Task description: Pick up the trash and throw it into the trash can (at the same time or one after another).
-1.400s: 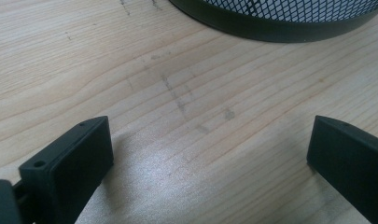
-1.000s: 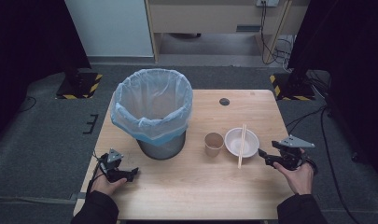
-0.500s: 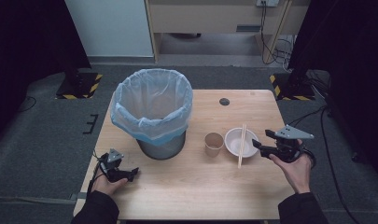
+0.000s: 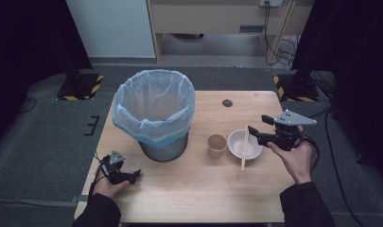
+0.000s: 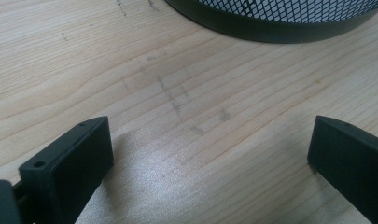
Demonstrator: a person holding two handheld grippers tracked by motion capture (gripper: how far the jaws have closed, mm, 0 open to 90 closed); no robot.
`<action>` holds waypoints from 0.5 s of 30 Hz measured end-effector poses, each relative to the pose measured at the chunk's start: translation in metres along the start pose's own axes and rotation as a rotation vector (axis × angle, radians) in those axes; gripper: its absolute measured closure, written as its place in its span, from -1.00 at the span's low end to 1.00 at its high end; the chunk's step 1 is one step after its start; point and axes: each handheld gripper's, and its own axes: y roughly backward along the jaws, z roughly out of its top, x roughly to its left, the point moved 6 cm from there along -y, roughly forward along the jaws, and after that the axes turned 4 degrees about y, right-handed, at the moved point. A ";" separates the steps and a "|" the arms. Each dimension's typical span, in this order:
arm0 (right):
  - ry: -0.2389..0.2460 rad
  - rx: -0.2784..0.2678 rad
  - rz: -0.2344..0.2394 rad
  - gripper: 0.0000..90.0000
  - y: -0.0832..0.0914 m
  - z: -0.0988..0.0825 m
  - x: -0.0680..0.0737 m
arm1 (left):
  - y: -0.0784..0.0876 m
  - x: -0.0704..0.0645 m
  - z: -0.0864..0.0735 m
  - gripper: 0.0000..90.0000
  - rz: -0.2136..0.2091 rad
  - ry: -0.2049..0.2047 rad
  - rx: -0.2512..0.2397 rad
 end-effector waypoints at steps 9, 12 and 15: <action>0.001 0.007 0.008 -0.24 -0.027 0.019 0.006 | 0.000 -0.001 0.000 -1.00 0.005 0.005 0.000; 0.015 0.048 0.015 -0.21 -0.045 0.015 0.010 | 0.000 -0.001 0.000 -1.00 0.005 0.004 0.001; 0.019 0.084 0.029 -0.15 -0.063 0.008 0.015 | 0.000 -0.001 0.000 -1.00 0.005 0.005 0.001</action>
